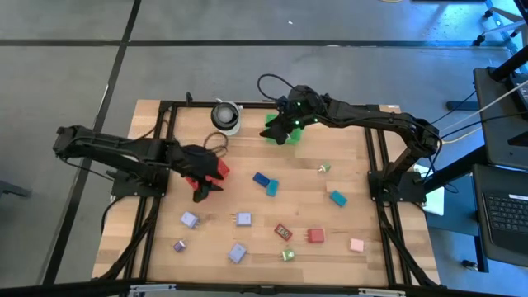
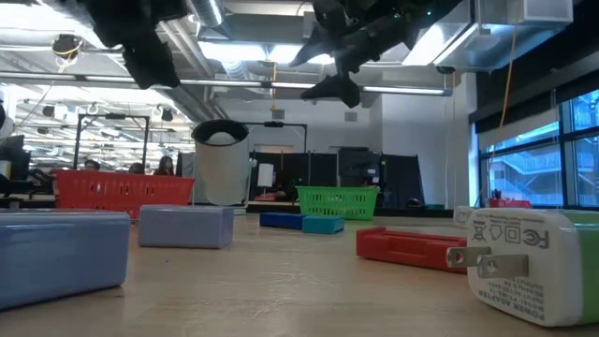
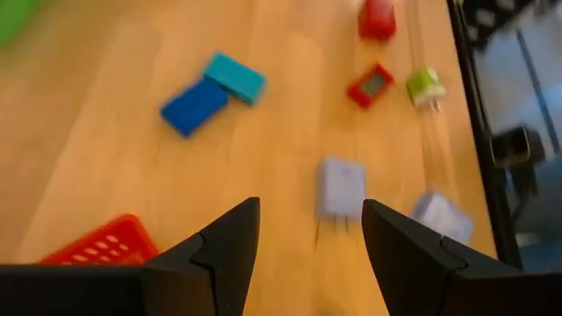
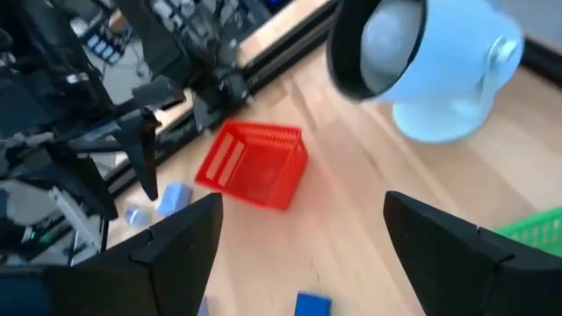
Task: Pick & Place Office items
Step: Put the top left light purple charger adapter into the red bin
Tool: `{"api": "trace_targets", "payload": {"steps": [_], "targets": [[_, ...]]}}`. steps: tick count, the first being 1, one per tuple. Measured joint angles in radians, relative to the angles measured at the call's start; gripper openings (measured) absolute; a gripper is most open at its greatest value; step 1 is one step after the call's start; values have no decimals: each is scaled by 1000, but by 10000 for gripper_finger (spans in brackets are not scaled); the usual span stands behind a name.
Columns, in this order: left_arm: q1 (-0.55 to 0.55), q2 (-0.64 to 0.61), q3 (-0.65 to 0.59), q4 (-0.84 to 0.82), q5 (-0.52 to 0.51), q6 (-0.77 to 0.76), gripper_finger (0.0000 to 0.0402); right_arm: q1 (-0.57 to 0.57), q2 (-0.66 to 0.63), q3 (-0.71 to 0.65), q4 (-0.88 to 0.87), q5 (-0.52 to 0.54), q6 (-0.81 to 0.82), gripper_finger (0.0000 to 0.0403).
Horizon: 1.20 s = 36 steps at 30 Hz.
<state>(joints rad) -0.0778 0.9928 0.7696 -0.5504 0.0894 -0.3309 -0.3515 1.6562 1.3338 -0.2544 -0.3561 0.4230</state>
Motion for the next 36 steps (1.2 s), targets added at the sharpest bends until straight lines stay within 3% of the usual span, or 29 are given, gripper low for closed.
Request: {"api": "trace_targets", "payload": {"steps": [6,12,15,22,27,36], "targets": [[-55,141,120,-198,1,-1,198,0,0,0,-37,-4,-37,318],[-119,238,153,-355,-12,-14,199,0,0,0,-41,-3,-54,318],[-136,274,153,-359,-67,56,196,0,0,0,-41,-3,-65,318],[-188,309,153,-342,-70,161,174,0,0,0,-41,-3,-65,318],[-220,309,153,-336,-83,140,165,0,0,0,-41,8,-67,318],[-225,309,152,-351,-97,154,214,1,0,0,-40,89,-68,318]]}}
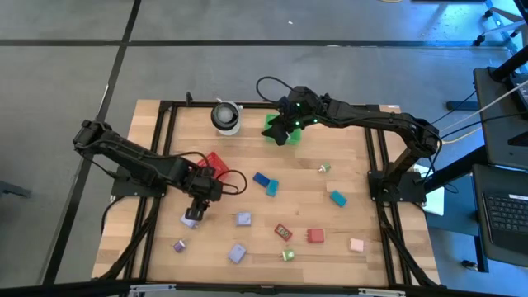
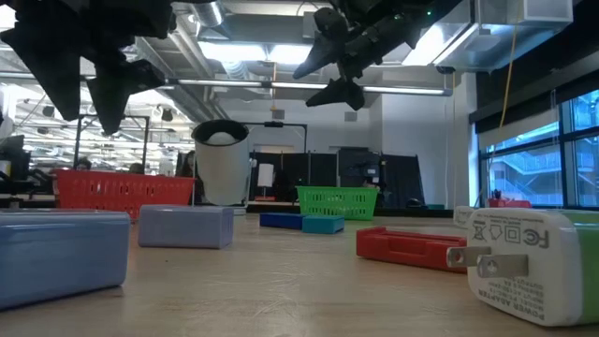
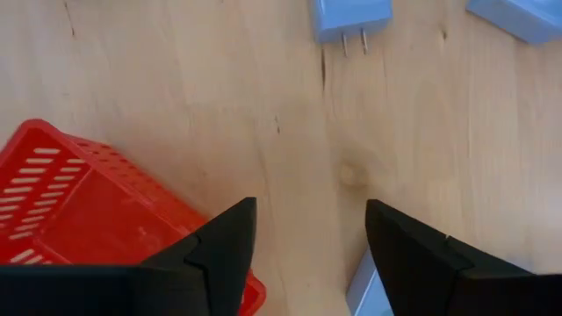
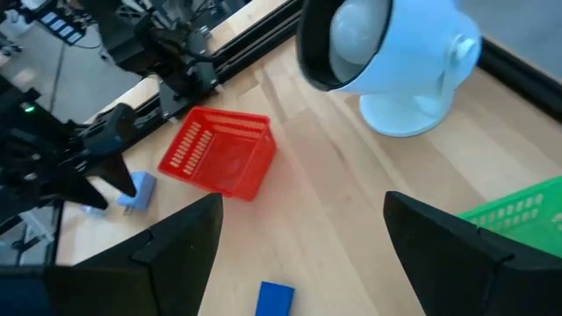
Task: Pick & Place Office items
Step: Put the top left light purple charger adapter into the red bin
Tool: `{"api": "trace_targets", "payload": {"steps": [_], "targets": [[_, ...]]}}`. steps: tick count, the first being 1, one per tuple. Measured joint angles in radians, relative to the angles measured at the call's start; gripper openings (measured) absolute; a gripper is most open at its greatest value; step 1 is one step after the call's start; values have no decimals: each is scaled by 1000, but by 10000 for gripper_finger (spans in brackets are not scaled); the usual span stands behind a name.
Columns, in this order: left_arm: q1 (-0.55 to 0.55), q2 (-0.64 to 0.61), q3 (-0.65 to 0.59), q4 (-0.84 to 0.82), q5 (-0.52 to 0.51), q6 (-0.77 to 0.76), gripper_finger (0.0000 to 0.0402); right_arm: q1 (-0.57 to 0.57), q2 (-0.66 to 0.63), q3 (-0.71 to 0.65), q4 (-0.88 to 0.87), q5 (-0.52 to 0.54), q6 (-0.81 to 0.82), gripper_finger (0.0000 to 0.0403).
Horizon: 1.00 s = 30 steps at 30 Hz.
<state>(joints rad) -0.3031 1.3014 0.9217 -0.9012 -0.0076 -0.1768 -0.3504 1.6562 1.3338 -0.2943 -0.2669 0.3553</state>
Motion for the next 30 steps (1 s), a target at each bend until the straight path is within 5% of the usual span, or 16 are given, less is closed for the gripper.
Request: {"api": "trace_targets", "payload": {"steps": [9,19,30], "targets": [[-15,-1,-105,16,26,104,261,0,0,0,0,24,-1,318],[-86,-1,-160,99,29,112,261,1,0,0,0,24,0,318],[-236,-1,-165,102,143,-27,260,2,1,0,0,24,7,318]]}}
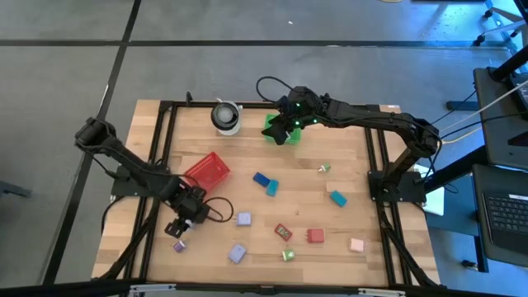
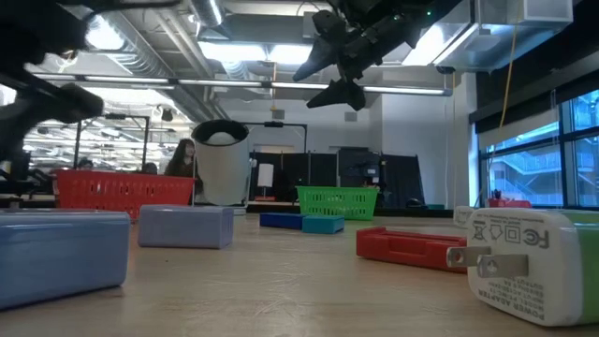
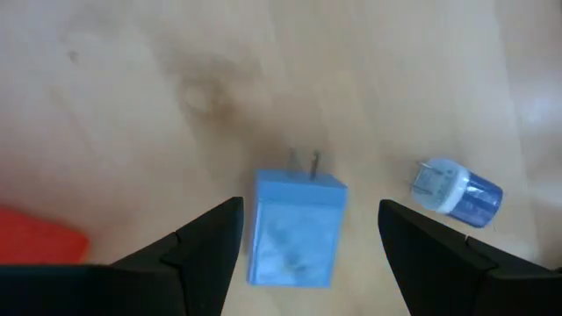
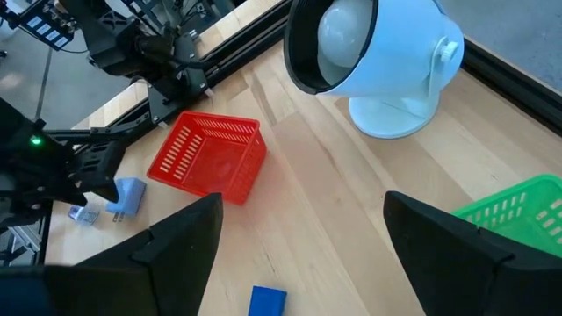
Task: Pick & Place Office items
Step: Put the top left light purple charger adapter into the red bin
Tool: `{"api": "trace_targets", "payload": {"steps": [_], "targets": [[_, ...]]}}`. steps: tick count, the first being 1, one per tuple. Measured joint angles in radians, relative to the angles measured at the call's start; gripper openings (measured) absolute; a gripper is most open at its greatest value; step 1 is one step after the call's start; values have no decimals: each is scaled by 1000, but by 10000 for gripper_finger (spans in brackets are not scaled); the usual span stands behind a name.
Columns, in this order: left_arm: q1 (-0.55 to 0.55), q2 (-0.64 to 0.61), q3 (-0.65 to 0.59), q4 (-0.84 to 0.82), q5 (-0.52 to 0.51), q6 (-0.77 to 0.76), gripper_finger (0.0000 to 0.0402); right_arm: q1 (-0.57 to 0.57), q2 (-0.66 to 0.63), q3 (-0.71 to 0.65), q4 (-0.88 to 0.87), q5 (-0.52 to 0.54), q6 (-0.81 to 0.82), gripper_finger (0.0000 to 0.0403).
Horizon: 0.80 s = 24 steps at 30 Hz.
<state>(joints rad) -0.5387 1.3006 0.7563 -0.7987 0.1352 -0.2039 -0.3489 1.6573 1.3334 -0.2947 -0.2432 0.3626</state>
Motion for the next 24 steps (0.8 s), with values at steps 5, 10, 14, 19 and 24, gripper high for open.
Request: {"api": "trace_targets", "payload": {"steps": [5,10,14,19,24], "targets": [[-46,0,0,24,-114,4,264,0,0,0,0,0,-3,318],[-55,0,0,24,-104,-51,265,0,0,0,0,0,-4,318],[-72,0,0,22,-102,-54,265,0,0,0,0,0,-4,318],[-78,0,-4,26,-108,-55,265,4,0,0,0,2,-4,318],[-77,0,-55,46,-103,-89,265,21,1,0,0,53,-7,318]]}}
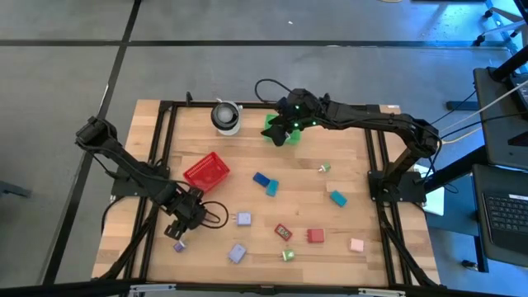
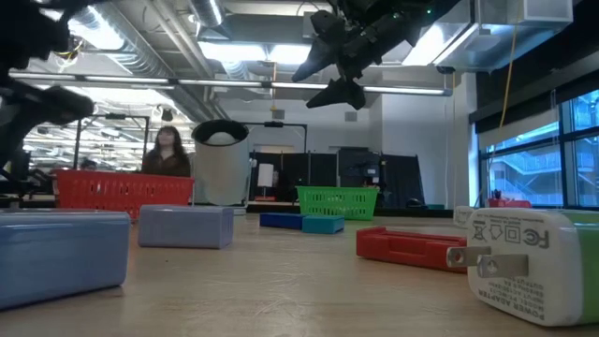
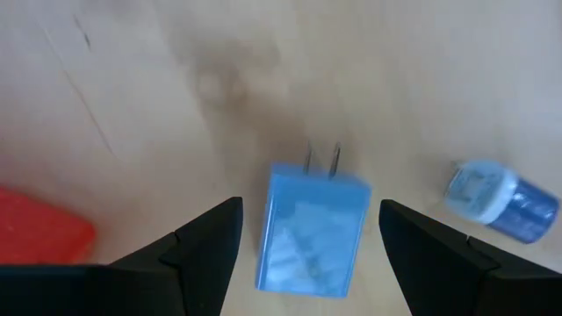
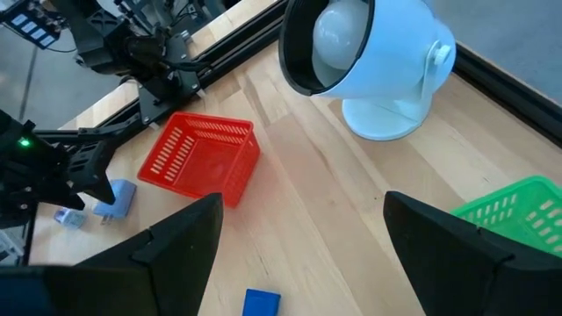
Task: Pick & Place Office items
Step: Put the top left light purple charger adapter into the red bin
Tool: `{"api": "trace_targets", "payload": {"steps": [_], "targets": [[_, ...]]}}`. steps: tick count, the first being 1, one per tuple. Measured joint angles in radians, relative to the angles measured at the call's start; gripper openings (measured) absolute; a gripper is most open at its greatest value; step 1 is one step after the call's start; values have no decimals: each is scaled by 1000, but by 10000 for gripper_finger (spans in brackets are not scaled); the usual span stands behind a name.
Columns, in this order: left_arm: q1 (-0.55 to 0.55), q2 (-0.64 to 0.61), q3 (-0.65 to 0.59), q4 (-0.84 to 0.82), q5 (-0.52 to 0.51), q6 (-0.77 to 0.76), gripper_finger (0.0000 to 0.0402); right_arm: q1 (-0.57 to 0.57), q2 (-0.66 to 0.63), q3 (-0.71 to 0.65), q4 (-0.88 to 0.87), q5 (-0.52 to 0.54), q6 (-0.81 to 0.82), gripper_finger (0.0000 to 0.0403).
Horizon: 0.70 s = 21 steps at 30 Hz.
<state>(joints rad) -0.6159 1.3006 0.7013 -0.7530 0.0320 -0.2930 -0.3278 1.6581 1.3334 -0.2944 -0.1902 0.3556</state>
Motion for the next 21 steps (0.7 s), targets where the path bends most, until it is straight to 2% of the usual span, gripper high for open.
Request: {"api": "trace_targets", "payload": {"steps": [7,13,21], "targets": [[0,0,-49,34,13,-23,265,14,0,0,0,26,-3,318],[-1,0,-110,161,36,-11,265,16,0,0,1,52,-1,318],[-1,-1,-172,222,40,-7,265,17,0,0,1,66,0,318]]}}
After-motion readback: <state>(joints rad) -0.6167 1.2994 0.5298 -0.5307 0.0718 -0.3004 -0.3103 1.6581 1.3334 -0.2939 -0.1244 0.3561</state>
